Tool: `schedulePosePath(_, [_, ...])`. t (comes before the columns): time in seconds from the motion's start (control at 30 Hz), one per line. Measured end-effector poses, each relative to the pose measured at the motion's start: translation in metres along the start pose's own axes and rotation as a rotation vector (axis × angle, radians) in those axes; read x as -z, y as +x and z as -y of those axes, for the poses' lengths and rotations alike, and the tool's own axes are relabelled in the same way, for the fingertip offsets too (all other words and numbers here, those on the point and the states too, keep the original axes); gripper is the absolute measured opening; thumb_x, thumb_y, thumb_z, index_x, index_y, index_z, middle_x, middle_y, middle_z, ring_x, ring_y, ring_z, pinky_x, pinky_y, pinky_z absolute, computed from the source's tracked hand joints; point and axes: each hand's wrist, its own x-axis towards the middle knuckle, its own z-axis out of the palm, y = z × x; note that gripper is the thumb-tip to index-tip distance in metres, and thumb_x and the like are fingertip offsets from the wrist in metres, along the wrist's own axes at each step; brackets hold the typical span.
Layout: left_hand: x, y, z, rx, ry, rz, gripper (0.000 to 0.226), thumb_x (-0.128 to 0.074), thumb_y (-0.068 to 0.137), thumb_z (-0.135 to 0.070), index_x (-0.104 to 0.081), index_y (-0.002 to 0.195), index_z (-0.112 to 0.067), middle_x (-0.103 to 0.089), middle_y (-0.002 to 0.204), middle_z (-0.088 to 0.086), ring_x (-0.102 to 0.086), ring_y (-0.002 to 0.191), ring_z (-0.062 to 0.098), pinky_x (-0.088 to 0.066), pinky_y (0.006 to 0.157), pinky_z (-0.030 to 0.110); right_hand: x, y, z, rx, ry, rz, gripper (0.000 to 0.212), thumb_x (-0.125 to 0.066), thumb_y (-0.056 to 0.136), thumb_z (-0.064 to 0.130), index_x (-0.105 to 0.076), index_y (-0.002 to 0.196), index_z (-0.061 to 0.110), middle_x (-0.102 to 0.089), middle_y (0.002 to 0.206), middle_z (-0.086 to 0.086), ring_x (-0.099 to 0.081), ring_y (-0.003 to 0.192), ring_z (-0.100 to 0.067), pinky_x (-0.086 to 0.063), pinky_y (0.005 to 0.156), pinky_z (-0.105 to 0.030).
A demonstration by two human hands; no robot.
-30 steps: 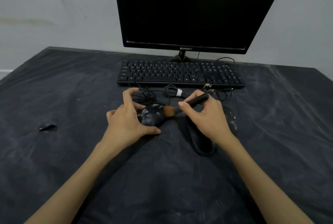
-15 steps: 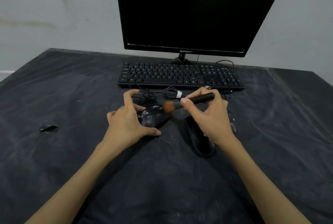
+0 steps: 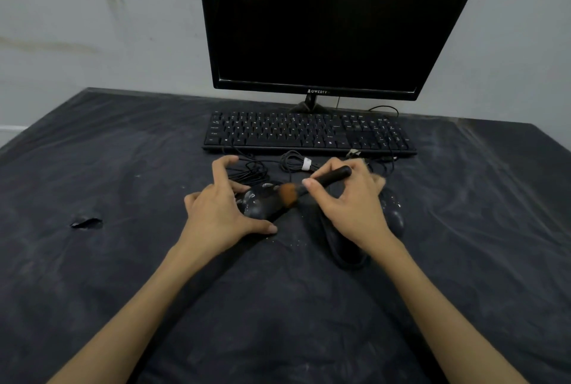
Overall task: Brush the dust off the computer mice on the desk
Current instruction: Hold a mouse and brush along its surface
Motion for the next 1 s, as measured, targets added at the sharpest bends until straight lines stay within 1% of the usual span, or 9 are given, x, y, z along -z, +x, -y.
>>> schedulePosePath(0.13, [0.0,0.0,0.0,0.004,-0.006,0.001,0.116,-0.089,0.04,-0.049,-0.018,0.13,-0.033,-0.058,0.1,-0.02,-0.057,0.108,0.013,-0.022,0.086,0.032,0.004,-0.001,-0.001,-0.018,0.1,-0.028,0.012,-0.069,0.082,0.041,-0.065,0.082,0.03,-0.048,0.088,0.023,-0.028,0.101,0.024,-0.021,0.096,-0.024])
schedulePosePath(0.2, [-0.001,0.0,0.001,0.005,-0.009,-0.001,0.117,-0.09,0.039,-0.049,-0.018,0.13,-0.033,-0.059,0.102,-0.019,-0.057,0.107,0.013,-0.022,0.087,0.032,-0.002,-0.003,0.003,-0.052,0.249,0.064,0.018,-0.068,0.076,0.053,-0.065,0.08,0.035,-0.063,0.092,0.013,-0.048,0.112,0.004,-0.029,0.108,-0.032])
schedulePosePath(0.27, [0.0,0.0,0.001,0.008,-0.013,0.001,0.117,-0.09,0.038,-0.049,-0.018,0.13,-0.033,-0.06,0.102,-0.018,-0.057,0.106,0.013,-0.022,0.087,0.032,-0.003,0.0,0.003,-0.087,0.227,0.085,0.02,-0.066,0.075,0.054,-0.065,0.081,0.036,-0.068,0.084,0.011,-0.059,0.105,-0.008,-0.033,0.108,-0.045])
schedulePosePath(0.43, [0.0,0.0,0.0,0.013,-0.019,0.01,0.117,-0.09,0.039,-0.048,-0.019,0.131,-0.033,-0.058,0.101,-0.019,-0.057,0.107,0.013,-0.022,0.087,0.033,0.004,0.002,-0.011,-0.11,-0.007,-0.081,0.013,-0.067,0.083,0.041,-0.066,0.086,0.028,-0.044,0.089,0.021,-0.023,0.091,0.024,-0.023,0.105,-0.038])
schedulePosePath(0.53, [0.0,0.0,0.001,0.011,-0.016,0.012,0.118,-0.09,0.038,-0.049,-0.019,0.131,-0.033,-0.059,0.101,-0.018,-0.057,0.107,0.013,-0.022,0.087,0.033,-0.001,0.0,-0.003,-0.128,0.234,0.003,0.02,-0.066,0.076,0.053,-0.066,0.081,0.033,-0.065,0.088,0.012,-0.047,0.112,-0.003,-0.027,0.109,-0.041])
schedulePosePath(0.63, [0.0,0.0,0.002,0.015,-0.019,0.012,0.119,-0.09,0.038,-0.049,-0.019,0.132,-0.033,-0.059,0.102,-0.018,-0.057,0.107,0.013,-0.022,0.087,0.033,-0.004,0.001,-0.001,-0.123,0.338,0.097,0.022,-0.064,0.072,0.057,-0.066,0.078,0.036,-0.074,0.074,0.009,-0.066,0.097,-0.008,-0.034,0.107,-0.053])
schedulePosePath(0.77, [0.0,0.001,0.001,0.02,-0.016,0.017,0.118,-0.09,0.039,-0.048,-0.019,0.132,-0.032,-0.057,0.101,-0.02,-0.057,0.108,0.013,-0.022,0.088,0.033,0.003,0.006,-0.015,-0.186,0.026,-0.033,0.019,-0.064,0.078,0.053,-0.063,0.081,0.034,-0.06,0.103,0.006,-0.039,0.115,-0.008,-0.024,0.106,-0.041])
schedulePosePath(0.9, [0.0,0.001,0.001,0.013,-0.003,0.011,0.118,-0.09,0.039,-0.048,-0.019,0.132,-0.031,-0.057,0.101,-0.019,-0.057,0.109,0.014,-0.023,0.087,0.034,0.007,0.002,0.002,-0.101,0.241,0.076,0.016,-0.065,0.073,0.056,-0.065,0.078,0.04,-0.069,0.091,0.008,-0.057,0.111,-0.012,-0.027,0.109,-0.045])
schedulePosePath(1.0, [0.0,0.001,0.001,0.017,-0.002,0.012,0.117,-0.09,0.039,-0.049,-0.02,0.132,-0.031,-0.057,0.101,-0.019,-0.057,0.11,0.014,-0.024,0.088,0.034,0.007,0.001,0.001,-0.052,-0.001,0.063,0.01,-0.068,0.081,0.045,-0.066,0.08,0.034,-0.051,0.086,0.023,-0.036,0.106,0.012,-0.014,0.095,-0.027])
